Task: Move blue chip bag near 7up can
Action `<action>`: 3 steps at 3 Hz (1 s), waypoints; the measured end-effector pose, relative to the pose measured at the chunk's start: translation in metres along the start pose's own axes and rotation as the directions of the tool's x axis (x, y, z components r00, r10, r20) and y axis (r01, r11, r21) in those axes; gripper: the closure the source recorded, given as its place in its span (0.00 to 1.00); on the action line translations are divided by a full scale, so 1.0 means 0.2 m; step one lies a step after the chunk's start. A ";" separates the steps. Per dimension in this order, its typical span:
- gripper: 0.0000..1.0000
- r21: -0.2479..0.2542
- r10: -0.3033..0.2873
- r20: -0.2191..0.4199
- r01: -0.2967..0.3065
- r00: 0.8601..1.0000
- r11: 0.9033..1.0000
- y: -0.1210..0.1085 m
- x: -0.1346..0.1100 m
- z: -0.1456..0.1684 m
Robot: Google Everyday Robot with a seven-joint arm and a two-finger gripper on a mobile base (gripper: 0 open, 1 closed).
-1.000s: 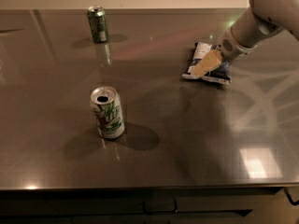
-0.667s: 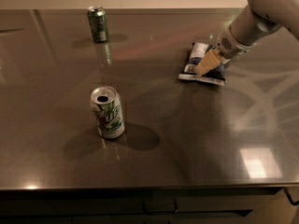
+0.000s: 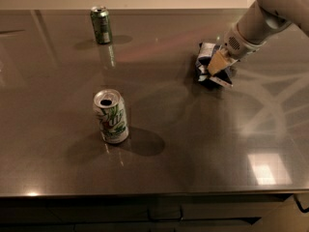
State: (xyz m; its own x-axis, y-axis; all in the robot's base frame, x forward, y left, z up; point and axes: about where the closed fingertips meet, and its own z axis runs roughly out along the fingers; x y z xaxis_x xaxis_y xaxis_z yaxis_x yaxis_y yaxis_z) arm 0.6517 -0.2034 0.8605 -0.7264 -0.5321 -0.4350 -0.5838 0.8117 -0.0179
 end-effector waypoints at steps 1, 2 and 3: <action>1.00 -0.029 -0.087 -0.012 0.087 0.996 0.996 0.10 -0.01 -0.06; 1.00 -0.128 -0.254 -0.009 0.251 0.967 0.959 0.35 -0.01 -0.16; 1.00 -0.195 -0.354 0.003 0.348 0.935 0.917 0.53 0.00 -0.22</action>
Offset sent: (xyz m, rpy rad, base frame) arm -0.0758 0.0720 0.0429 -0.0158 0.0339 0.4301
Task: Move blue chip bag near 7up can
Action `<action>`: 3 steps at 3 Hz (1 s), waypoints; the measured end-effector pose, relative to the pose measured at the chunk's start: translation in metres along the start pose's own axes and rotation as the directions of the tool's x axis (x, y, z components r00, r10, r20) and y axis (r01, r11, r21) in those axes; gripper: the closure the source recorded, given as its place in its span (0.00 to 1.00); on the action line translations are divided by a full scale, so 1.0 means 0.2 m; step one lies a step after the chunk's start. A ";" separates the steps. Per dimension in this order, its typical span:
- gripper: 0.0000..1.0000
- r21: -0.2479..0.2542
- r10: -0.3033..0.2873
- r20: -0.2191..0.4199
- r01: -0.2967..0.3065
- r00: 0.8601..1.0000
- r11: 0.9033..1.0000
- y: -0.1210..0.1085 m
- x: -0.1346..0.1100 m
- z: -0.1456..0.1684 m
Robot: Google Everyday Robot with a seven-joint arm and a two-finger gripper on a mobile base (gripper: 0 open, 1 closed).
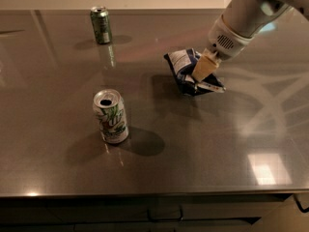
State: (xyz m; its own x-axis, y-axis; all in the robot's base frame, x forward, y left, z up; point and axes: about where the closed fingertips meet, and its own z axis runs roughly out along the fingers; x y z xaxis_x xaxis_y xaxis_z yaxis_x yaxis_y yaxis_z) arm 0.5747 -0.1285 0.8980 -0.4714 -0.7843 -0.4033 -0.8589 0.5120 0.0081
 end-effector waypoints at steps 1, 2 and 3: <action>1.00 -0.078 -0.090 -0.001 0.089 0.996 0.993 0.19 -0.03 -0.01; 1.00 -0.141 -0.150 0.004 0.149 0.989 0.979 0.36 -0.05 -0.01; 1.00 -0.183 -0.190 0.008 0.188 0.982 0.965 0.49 -0.05 0.01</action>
Offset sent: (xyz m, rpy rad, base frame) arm -0.0928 0.0647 0.0047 0.0506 0.1087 0.2944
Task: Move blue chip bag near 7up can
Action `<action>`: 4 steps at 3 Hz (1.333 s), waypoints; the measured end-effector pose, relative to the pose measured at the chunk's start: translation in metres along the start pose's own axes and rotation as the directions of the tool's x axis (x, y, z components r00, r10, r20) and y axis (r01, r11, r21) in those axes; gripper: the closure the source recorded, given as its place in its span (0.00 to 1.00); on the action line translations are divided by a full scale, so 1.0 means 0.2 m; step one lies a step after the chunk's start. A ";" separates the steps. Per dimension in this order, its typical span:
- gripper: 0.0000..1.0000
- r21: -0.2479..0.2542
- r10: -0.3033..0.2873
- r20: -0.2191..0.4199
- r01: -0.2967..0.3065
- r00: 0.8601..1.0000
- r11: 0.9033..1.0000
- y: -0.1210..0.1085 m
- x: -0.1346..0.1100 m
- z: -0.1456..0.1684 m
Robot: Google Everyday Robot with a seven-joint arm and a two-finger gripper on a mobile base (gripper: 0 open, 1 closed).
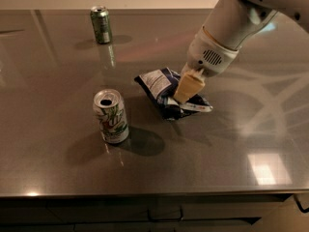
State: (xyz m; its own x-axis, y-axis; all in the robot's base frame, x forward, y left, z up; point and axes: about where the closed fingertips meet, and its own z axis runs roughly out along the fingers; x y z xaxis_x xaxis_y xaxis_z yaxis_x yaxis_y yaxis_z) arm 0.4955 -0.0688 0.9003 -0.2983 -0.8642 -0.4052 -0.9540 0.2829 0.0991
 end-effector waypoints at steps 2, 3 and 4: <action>0.60 -0.038 -0.060 0.006 0.060 0.998 0.997 0.15 -0.04 0.09; 0.36 -0.047 -0.071 0.013 0.071 0.997 0.996 0.19 -0.06 0.11; 0.13 -0.048 -0.075 0.019 0.075 0.997 0.996 0.20 -0.08 0.11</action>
Offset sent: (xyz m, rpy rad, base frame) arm -0.0370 0.0310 -0.0160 0.0228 0.0148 0.1002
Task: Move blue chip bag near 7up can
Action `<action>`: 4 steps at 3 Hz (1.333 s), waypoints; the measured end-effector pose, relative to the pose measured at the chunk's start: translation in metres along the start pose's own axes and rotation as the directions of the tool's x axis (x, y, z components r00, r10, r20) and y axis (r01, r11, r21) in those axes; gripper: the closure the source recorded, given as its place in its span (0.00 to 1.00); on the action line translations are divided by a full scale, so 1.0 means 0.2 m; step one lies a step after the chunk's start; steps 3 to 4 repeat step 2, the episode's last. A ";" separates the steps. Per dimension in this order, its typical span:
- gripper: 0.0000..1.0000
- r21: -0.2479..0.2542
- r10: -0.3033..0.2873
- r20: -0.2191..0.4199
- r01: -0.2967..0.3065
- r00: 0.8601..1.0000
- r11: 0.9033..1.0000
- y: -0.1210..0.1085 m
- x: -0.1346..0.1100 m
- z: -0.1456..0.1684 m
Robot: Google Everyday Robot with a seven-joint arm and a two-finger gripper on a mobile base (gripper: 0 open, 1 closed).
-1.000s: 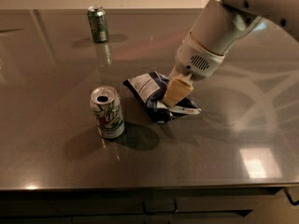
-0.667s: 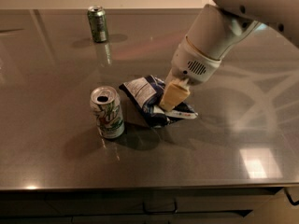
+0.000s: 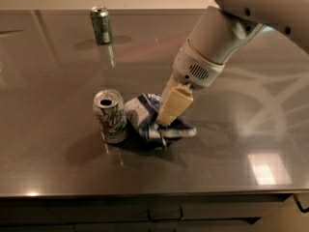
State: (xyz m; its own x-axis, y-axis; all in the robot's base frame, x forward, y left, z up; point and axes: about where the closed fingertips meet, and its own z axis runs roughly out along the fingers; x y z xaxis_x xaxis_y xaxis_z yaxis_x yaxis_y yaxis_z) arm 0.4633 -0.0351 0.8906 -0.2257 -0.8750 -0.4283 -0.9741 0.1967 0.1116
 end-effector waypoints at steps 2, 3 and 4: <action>0.00 0.002 -0.002 0.000 0.002 1.000 1.000 0.00 0.00 0.00; 0.00 0.002 -0.002 0.000 0.002 1.000 1.000 0.00 0.00 0.00; 0.00 0.002 -0.002 0.000 0.002 1.000 1.000 0.00 0.00 0.00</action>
Offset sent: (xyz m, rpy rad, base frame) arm -0.0005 0.0008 0.0006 -0.0003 -0.0027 0.0010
